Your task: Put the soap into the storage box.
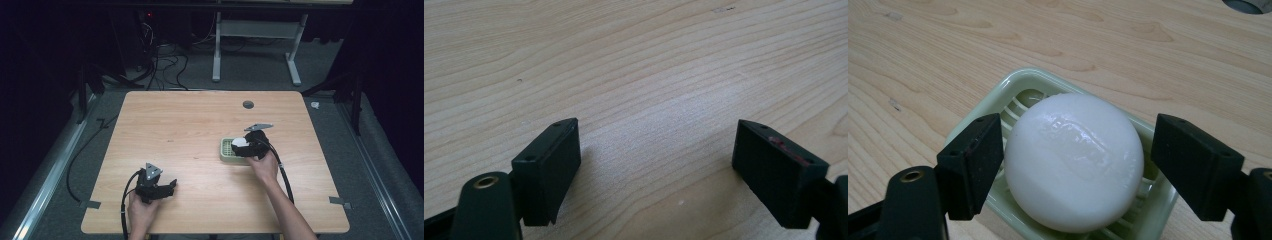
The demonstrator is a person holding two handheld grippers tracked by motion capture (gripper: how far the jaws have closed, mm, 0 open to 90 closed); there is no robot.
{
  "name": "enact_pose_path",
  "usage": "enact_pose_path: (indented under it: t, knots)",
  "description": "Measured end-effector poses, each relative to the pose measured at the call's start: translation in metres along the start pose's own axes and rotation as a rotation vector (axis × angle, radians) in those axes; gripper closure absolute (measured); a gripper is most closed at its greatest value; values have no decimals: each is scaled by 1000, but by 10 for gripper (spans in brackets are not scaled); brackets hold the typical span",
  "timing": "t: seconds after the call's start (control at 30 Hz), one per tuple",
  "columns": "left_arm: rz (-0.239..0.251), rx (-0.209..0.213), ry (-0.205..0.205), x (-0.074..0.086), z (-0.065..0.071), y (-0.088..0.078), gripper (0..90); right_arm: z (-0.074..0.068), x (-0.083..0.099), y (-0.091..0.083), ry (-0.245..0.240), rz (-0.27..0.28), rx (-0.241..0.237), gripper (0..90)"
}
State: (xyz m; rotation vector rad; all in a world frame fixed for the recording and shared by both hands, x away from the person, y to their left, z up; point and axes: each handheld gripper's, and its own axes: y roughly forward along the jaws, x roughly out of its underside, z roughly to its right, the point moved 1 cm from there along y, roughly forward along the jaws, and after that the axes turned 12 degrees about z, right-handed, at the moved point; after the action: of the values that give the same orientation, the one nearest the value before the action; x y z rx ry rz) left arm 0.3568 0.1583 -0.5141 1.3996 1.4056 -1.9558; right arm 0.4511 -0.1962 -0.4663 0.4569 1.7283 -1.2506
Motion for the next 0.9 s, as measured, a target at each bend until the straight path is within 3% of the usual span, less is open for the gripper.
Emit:
enact_pose_path:
  t: [0.5,0.9]
  knots:
    - [0,0,1,0,0,0,199,13,3,-25,50,63,-6,219]
    - [0,-1,1,0,0,0,198,13,0,-36,49,89,-17,223]
